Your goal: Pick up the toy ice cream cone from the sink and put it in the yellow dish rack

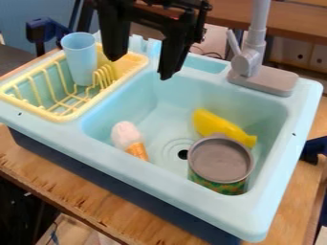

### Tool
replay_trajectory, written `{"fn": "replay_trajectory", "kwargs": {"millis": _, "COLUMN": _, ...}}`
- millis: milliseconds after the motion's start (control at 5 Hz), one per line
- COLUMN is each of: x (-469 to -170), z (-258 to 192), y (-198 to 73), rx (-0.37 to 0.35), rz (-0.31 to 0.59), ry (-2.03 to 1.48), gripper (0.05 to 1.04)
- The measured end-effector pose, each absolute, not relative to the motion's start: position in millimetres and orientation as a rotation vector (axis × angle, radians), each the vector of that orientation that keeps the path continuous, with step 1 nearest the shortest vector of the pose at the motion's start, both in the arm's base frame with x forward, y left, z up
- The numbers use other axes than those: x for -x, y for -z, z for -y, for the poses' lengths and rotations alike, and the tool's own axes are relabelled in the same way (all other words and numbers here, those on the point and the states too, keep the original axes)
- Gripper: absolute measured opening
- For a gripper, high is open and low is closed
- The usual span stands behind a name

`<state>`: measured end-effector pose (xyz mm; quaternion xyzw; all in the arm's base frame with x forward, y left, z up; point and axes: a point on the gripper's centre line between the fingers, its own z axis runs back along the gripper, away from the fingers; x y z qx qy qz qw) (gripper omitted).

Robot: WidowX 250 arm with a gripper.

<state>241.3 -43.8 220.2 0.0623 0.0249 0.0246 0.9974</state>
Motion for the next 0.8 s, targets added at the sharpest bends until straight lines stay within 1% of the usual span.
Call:
{"fn": "replay_trajectory", "kwargs": {"millis": 200, "x": -241, "z": 44, "y": -214, "rx": -0.131, "rz": -0.077, "ry": -0.049, "gripper": 1.007}}
{"fn": "replay_trajectory", "kwargs": {"millis": 400, "x": -247, "z": 42, "y": -201, "rx": -0.130, "rz": -0.048, "ry": -0.036, "gripper": 1.008}}
{"fn": "replay_trajectory", "kwargs": {"millis": 800, "x": -256, "z": 17, "y": -165, "rx": -0.118, "rz": -0.009, "ry": -0.134, "gripper": 1.008}}
